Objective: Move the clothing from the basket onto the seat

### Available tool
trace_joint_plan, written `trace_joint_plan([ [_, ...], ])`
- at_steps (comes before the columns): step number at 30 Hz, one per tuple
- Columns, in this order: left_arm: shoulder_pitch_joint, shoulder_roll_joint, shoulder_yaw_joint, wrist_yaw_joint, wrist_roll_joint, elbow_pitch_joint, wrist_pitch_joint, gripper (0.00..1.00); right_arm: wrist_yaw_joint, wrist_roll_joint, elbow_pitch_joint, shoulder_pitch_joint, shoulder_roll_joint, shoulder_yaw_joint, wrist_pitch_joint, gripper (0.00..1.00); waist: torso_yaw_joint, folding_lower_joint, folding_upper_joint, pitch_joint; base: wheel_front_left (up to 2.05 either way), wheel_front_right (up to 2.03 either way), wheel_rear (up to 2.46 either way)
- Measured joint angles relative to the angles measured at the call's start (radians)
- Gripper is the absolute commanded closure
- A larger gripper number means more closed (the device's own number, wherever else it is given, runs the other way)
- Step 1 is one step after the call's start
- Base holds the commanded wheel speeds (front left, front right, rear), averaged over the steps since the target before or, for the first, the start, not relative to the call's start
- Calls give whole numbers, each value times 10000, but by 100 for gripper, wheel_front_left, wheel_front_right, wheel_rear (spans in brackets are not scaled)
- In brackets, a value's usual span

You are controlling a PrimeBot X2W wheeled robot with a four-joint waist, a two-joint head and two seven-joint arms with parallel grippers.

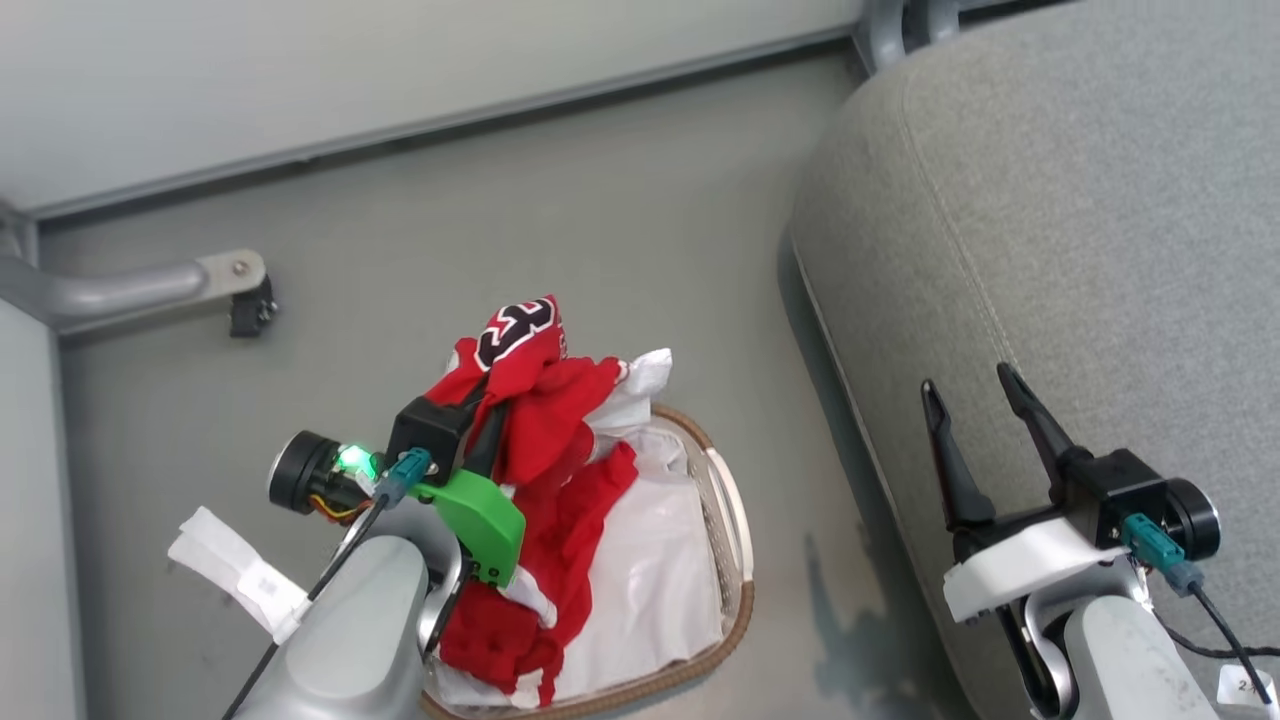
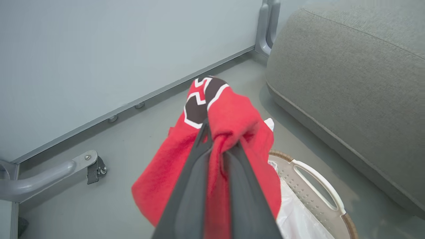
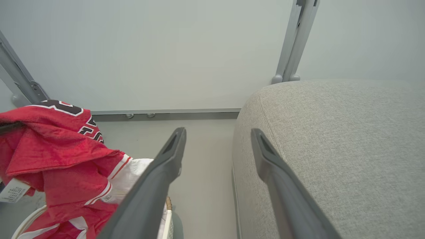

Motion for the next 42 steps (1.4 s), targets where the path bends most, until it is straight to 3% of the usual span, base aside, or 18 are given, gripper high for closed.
trace_joint_plan([
  [20, -3280, 1801, -2930, -19, -1034, -2165, 151, 100, 0, -207, -4, 895, 0, 522, 0, 0, 628, 0, 0, -2696, 0, 0, 0],
  [33, -4692, 1898, -3900, -23, -1544, -2564, 314, 100, -2, -612, -88, -106, -2, 1321, 0, 0, 934, 0, 0, -2941, 0, 0, 0],
  [42, -4884, 1707, -4539, -25, -1776, -3033, 236, 100, 0, -953, 915, -1468, -2, 2054, 0, 0, 1252, 0, 0, -2950, 0, 0, 0],
])
